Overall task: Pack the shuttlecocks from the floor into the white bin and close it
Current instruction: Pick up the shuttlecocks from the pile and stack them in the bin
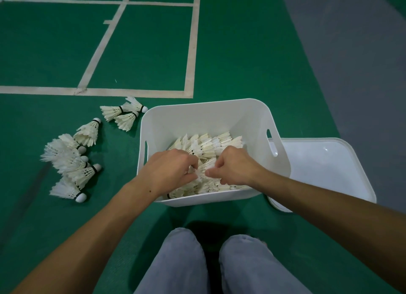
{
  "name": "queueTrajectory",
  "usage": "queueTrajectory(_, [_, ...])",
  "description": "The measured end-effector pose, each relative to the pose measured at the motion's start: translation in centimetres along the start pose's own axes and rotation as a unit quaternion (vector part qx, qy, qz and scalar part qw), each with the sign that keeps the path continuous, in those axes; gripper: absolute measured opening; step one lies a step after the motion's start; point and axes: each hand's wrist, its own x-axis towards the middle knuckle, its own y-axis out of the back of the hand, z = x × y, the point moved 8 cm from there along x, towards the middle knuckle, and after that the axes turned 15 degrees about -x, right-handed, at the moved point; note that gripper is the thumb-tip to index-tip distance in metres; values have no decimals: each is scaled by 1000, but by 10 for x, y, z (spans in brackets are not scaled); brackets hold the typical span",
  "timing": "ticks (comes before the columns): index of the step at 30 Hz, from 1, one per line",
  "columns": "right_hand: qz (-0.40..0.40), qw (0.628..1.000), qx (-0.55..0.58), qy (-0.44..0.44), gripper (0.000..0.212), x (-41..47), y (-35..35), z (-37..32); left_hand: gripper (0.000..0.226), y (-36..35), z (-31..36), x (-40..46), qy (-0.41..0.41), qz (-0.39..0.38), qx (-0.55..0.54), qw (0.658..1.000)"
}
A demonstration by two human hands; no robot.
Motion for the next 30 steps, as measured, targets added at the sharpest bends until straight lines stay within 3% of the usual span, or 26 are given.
queueTrajectory(4, [-9,999,-22,40,37,4,-7,-13,30,1,4,-1,-8,11,-7,1000])
queueTrajectory(8, [-69,997,-16,28,40,1,-2,-1,32,18,4,-11,-10,97,-156,983])
queueTrajectory(11, [48,994,-90,34,37,-22,32,-2,18,34,0,-20,9,188,-303,934])
queueTrajectory(13, [122,987,-33,100,27,-42,47,-17,18,41,-2,-23,31,245,-370,896])
queueTrajectory(17, [97,969,78,215,35,-62,30,-44,29,44,-6,-20,83,297,-436,846])
queueTrajectory(20, [155,958,92,224,27,-59,29,-49,36,40,1,-14,99,286,-466,831])
queueTrajectory(24, [191,951,68,231,23,-57,41,-45,35,41,-3,-9,98,265,-484,828])
queueTrajectory(26, [196,960,72,187,24,-54,53,-27,32,43,-13,-9,107,254,-467,840])
queueTrajectory(30, [201,976,60,54,27,-43,67,23,23,32,-11,-7,81,138,-263,952])
